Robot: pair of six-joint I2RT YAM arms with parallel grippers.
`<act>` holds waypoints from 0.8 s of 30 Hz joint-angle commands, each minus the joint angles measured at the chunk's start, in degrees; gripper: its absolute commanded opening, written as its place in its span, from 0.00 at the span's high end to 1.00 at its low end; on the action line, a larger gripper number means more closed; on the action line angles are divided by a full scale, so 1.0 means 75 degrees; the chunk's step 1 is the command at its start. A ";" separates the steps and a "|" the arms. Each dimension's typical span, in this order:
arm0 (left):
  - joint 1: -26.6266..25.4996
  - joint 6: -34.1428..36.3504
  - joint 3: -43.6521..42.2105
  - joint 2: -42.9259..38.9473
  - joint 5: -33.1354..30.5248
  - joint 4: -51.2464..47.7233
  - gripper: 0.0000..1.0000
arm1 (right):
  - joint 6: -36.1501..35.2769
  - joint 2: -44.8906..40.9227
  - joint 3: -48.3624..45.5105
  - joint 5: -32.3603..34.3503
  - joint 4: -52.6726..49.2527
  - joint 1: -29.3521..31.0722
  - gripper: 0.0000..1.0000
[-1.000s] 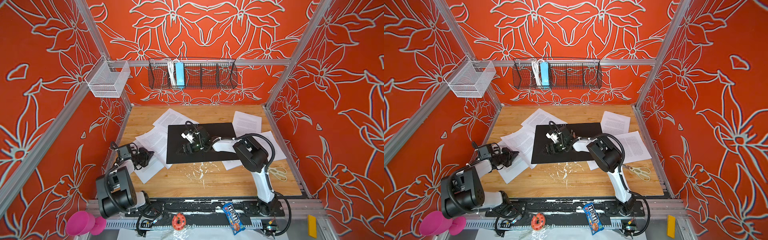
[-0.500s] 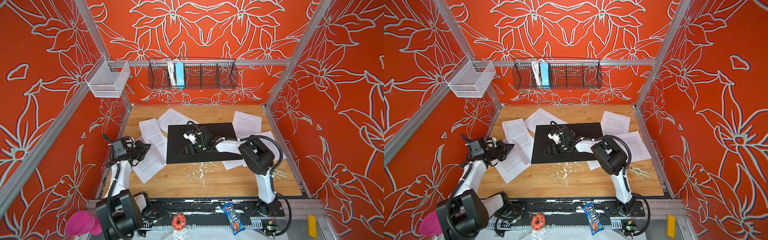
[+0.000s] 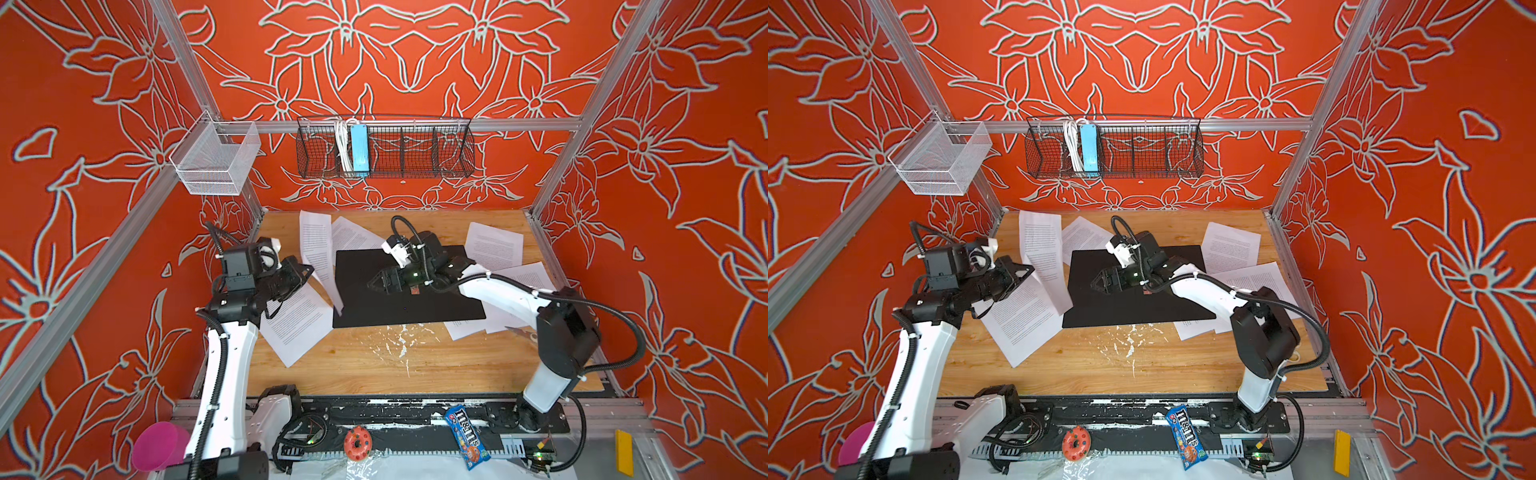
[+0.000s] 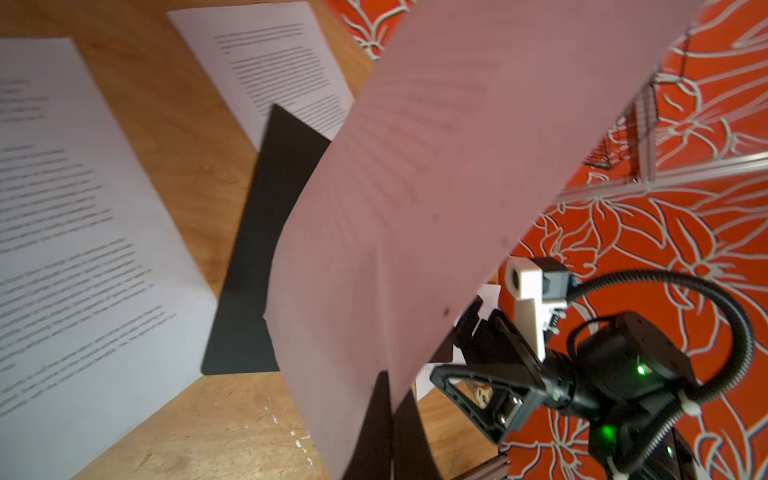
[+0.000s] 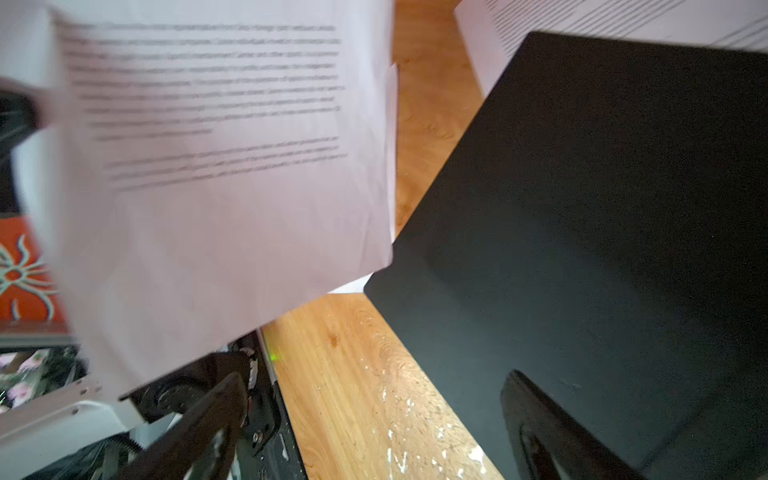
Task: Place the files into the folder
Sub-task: 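Lift the sheets and carry them onto the open folder with the left gripper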
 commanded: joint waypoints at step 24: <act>-0.6009 0.0068 0.4475 0.4870 0.0409 0.0989 1.00 | 0.0945 -0.4119 -0.2952 0.1962 -0.1928 -0.4112 0.02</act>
